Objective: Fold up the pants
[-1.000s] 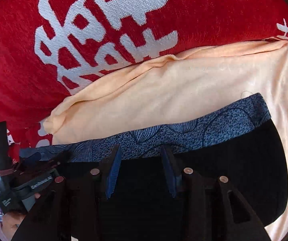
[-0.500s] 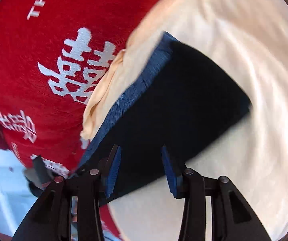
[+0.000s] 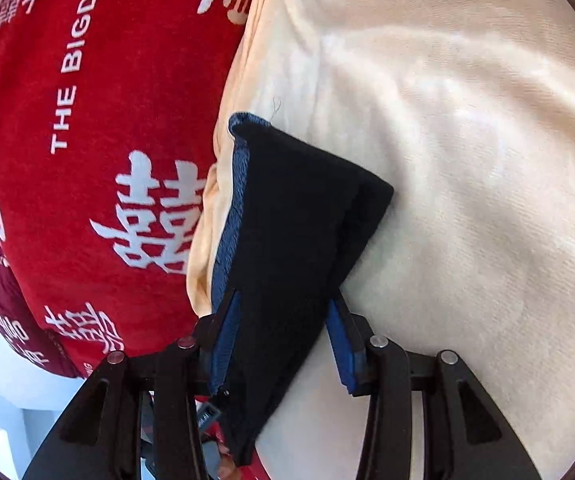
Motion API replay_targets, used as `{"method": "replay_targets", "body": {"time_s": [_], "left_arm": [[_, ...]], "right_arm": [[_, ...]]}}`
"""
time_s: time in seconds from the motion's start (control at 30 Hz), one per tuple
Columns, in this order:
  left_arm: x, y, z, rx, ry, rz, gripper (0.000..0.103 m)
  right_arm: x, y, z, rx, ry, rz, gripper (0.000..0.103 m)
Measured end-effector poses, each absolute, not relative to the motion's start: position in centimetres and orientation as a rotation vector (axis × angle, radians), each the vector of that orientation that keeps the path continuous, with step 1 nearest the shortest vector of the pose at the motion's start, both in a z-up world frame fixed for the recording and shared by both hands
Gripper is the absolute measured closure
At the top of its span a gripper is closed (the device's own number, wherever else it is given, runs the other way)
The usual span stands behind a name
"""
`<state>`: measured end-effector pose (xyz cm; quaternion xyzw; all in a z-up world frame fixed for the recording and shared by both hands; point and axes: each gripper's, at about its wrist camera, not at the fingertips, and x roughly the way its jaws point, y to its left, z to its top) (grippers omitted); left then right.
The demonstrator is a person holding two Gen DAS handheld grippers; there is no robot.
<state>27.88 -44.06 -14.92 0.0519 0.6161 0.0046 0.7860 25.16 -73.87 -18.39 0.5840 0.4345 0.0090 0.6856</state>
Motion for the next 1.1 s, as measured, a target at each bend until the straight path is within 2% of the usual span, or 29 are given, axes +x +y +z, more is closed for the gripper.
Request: {"method": "replay_targets", "body": {"time_s": [0.1, 0.13, 0.17, 0.2, 0.23, 0.33, 0.4, 0.53, 0.73, 0.87, 0.9, 0.93, 1.1], "left_arm": [[28.2, -44.0, -14.3, 0.122, 1.364, 0.005, 0.002], [28.8, -42.9, -14.4, 0.124, 1.361, 0.001, 0.017], [29.2, -42.8, -13.6, 0.128, 1.35, -0.011, 0.029], [29.2, -43.0, -12.8, 0.145, 1.334, -0.027, 0.029], [29.2, -43.1, -12.2, 0.156, 1.312, -0.038, 0.029], [28.8, -44.2, -11.8, 0.192, 1.26, -0.078, 0.029], [28.5, -45.8, -14.2, 0.192, 1.347, -0.149, 0.029], [26.8, -47.7, -14.2, 0.308, 1.201, -0.147, 0.029], [28.6, -43.8, -12.9, 0.096, 1.315, -0.193, 0.027], [27.9, -38.6, -10.0, 0.053, 1.255, -0.154, 0.025], [27.6, -36.3, -9.4, 0.053, 1.248, -0.134, 0.016], [27.5, -35.0, -9.1, 0.05, 1.247, -0.12, 0.013], [25.7, -24.5, -7.9, 0.034, 1.262, -0.002, 0.013]], "right_arm": [[26.0, -74.0, -18.5, 1.316, 0.951, 0.028, 0.056], [26.4, -73.9, -18.6, 1.327, 0.955, 0.031, 0.056], [26.7, -73.9, -18.7, 1.334, 0.974, 0.029, 0.062], [27.0, -73.9, -18.7, 1.338, 0.998, 0.023, 0.071], [27.1, -74.0, -18.5, 1.342, 0.998, 0.03, 0.089], [27.5, -73.6, -16.5, 1.302, 0.978, 0.091, 0.09], [27.8, -73.0, -14.7, 1.26, 0.96, 0.136, 0.09], [28.3, -71.5, -12.4, 1.166, 0.971, 0.179, 0.09], [29.8, -67.6, -7.9, 0.949, 0.987, 0.198, 0.09], [30.6, -63.5, -4.0, 0.748, 0.989, 0.204, 0.09], [30.7, -61.8, -2.8, 0.675, 0.992, 0.205, 0.09], [30.7, -60.7, -2.1, 0.625, 0.994, 0.204, 0.09], [31.1, -51.5, -0.1, 0.341, 1.01, 0.217, 0.09]]}}
